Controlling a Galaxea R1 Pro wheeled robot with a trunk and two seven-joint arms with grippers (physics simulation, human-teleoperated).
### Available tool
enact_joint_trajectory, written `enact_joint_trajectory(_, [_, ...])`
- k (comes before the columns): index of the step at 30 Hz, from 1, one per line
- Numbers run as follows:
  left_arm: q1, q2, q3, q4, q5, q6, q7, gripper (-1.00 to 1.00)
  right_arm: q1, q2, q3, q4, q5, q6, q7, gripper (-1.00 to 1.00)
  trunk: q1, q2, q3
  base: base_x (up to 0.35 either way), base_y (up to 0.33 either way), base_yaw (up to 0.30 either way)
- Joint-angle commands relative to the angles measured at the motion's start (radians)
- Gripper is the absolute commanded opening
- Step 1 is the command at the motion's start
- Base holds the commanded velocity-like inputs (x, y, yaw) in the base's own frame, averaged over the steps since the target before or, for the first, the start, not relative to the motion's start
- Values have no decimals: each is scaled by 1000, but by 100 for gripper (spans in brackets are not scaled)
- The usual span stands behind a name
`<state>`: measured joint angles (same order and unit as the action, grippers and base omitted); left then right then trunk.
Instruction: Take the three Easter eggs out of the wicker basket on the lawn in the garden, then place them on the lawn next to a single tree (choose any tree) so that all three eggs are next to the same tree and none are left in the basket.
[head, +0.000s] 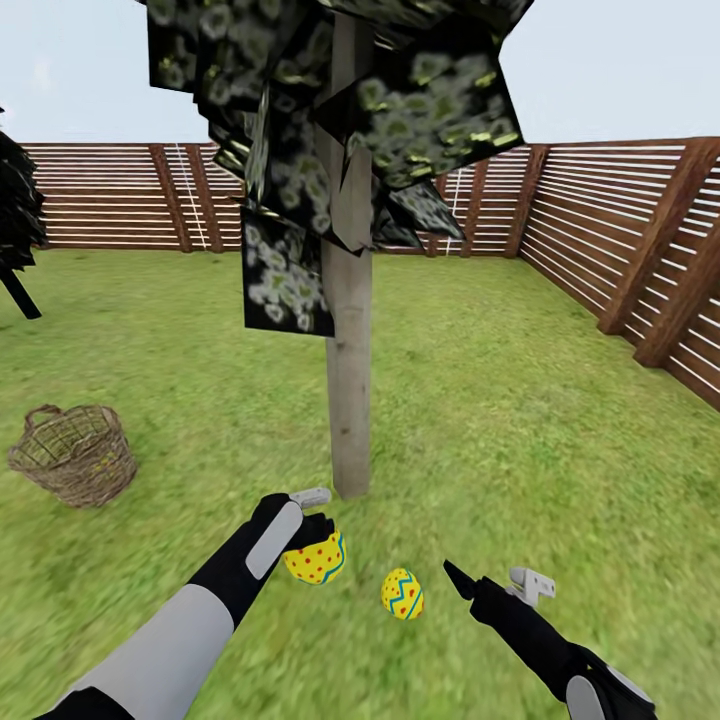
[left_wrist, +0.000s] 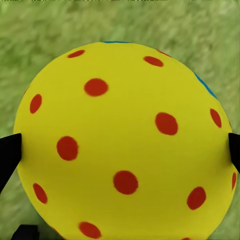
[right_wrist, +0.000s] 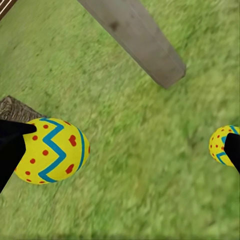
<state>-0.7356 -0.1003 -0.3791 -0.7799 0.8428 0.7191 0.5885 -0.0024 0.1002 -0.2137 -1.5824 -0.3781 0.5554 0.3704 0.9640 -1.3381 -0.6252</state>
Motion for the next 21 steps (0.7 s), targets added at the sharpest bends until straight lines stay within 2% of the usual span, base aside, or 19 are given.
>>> enact_joint_trajectory(1, [-1, 1, -3, -3, 10, 0, 11, -100, 0, 1, -3, -1, -6, 8, 3, 100, 4, -8, -4, 0, 0, 0])
enact_joint_trajectory(21, [-1, 1, -6, -5, 9, -12, 11, -100, 0, 1, -3, -4, -8, 6, 7, 100, 81, -148, -67, 0, 0, 0])
